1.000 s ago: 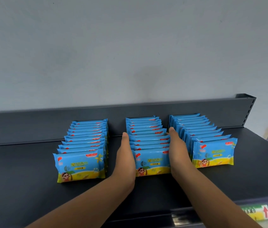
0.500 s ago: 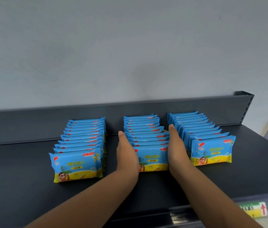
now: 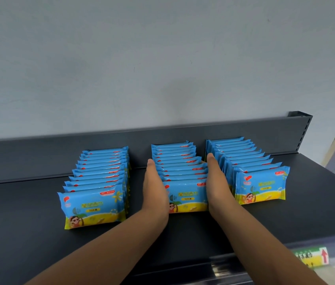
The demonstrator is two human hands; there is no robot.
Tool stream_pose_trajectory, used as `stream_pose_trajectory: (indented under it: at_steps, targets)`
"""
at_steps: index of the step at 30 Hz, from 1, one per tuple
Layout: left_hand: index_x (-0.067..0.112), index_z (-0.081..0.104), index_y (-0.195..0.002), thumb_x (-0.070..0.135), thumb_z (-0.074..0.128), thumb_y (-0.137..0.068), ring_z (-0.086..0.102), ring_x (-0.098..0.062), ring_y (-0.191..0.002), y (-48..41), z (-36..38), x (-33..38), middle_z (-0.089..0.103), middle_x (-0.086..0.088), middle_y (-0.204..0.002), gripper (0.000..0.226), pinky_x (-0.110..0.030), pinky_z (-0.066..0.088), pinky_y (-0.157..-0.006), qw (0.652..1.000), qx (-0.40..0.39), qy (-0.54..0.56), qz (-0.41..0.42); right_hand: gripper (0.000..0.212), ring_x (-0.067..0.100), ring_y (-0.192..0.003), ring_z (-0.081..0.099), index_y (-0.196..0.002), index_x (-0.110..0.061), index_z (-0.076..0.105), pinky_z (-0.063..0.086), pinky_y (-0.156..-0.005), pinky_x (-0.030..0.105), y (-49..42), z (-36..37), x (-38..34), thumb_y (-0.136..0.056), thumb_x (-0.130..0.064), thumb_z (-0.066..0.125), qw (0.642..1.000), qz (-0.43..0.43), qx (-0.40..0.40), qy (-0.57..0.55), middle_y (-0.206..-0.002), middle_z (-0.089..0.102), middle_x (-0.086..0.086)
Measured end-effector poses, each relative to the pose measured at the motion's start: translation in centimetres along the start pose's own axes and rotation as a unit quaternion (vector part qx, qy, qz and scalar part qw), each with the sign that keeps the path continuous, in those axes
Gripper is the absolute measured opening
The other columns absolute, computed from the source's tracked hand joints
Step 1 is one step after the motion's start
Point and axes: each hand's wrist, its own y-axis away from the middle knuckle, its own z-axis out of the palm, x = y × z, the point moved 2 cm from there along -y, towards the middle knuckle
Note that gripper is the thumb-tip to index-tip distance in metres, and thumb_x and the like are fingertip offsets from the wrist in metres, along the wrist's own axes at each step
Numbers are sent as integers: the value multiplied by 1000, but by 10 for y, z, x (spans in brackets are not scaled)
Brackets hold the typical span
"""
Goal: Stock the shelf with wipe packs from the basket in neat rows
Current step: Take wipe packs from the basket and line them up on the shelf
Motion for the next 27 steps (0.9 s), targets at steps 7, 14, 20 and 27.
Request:
stream_pose_trajectory:
  at_steps: [7, 14, 20, 27]
  targets:
    - [20, 71, -120, 62, 36, -102, 77, -27, -93, -5, -5, 2, 79, -10, -103, 57, -41, 60, -81, 1000, -16, -14, -2, 45, 21, -85, 79, -99, -22, 75, 60, -89, 43, -5, 0, 2, -103, -56, 47, 1000, -5, -17, -6, -90, 81, 5]
    - [18, 73, -116, 59, 38, -103, 78, -25, -82, -4, 1, 4, 80, -10, -98, 55, -30, 60, -55, 999, -39, 29, -8, 45, 19, -85, 79, -120, -25, 70, 61, -82, 39, -7, 0, 1, -101, -59, 47, 1000, -14, -22, -3, -100, 80, 2]
    - [23, 79, -67, 56, 42, -102, 77, -21, -68, -11, 2, 10, 80, -7, -82, 60, -38, 54, -68, 996, -56, 63, 3, 45, 19, -76, 79, -112, -21, 73, 58, -68, 33, -9, 0, -5, -102, -57, 48, 998, 17, -53, -21, -91, 81, 4]
    - [17, 73, -100, 58, 39, -102, 78, -23, -75, -14, 1, 12, 80, -10, -90, 54, -36, 59, -66, 997, -71, 34, -2, 43, 23, -71, 78, -103, -21, 73, 58, -68, 36, -12, 2, -12, -100, -58, 51, 996, 37, -82, -27, -89, 80, 9]
